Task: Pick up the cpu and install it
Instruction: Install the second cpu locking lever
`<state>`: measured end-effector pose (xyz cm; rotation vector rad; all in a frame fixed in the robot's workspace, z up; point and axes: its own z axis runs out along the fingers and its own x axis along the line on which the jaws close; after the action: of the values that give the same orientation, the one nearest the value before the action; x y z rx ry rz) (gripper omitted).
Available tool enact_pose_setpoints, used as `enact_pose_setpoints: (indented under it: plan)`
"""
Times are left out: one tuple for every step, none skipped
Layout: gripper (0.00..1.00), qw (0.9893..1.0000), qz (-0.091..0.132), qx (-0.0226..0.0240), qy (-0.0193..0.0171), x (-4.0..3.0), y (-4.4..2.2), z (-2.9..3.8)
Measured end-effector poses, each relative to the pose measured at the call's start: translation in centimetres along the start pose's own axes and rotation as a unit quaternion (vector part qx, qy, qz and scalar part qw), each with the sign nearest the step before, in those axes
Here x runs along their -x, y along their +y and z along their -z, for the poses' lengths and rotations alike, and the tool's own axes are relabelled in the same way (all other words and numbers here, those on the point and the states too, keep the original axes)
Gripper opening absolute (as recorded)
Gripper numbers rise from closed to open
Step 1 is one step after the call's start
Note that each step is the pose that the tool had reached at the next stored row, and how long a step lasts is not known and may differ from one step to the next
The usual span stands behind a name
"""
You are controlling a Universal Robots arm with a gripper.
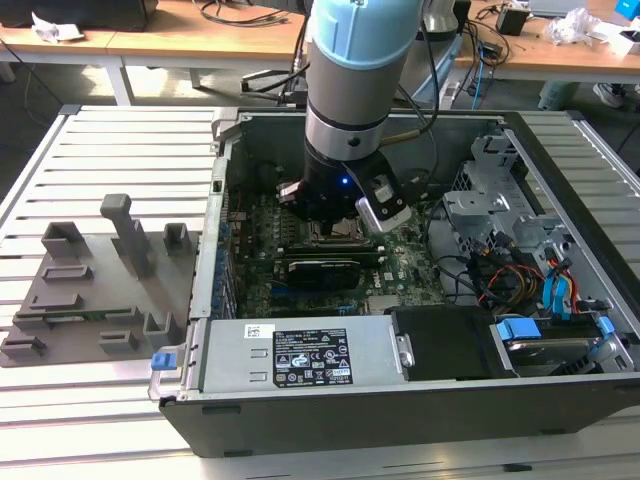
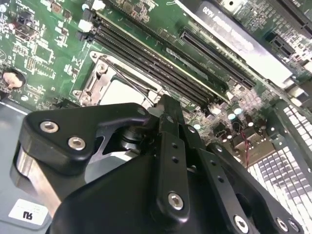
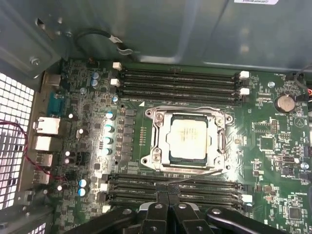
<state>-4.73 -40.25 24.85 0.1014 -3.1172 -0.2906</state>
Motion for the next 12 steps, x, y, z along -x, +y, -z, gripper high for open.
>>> enact_pose_setpoints:
  plan:
    - [0.11,1.0000,0.000,0.0001,0.0000,0.00,-0.03,-0.16]
    - [0.11,1.0000,0.000,0.0000,0.0001,0.01,-0.06,-0.30]
    - [0.11,1.0000,0.000,0.0001,0.0001,0.01,-0.06,-0.44]
    - [0.11,1.0000,0.000,0.0000,0.0001,0.02,0.06,-0.84]
    - [0.11,1.0000,0.000,0.0001,0.0000,0.01,0.11,-1.15]
    - [0.11,1.0000,0.000,0.0000,0.0001,-0.03,0.13,-1.33]
    - [0.11,1.0000,0.000,0.0000,0.0001,-0.12,0.18,-1.54]
    - [0.11,1.0000,0.000,0.0000,0.0000,-0.26,0.25,-1.83]
    - [0.11,1.0000,0.000,0.0000,0.0001,-0.35,0.30,-2.04]
    - [0.11,1.0000,0.000,0.0000,0.0001,-0.43,0.35,-2.25]
    - [0.11,1.0000,0.000,0.0000,0.0000,-0.46,0.41,-2.56]
    - [0.11,1.0000,0.000,0.0000,0.0000,-0.48,0.44,-2.80]
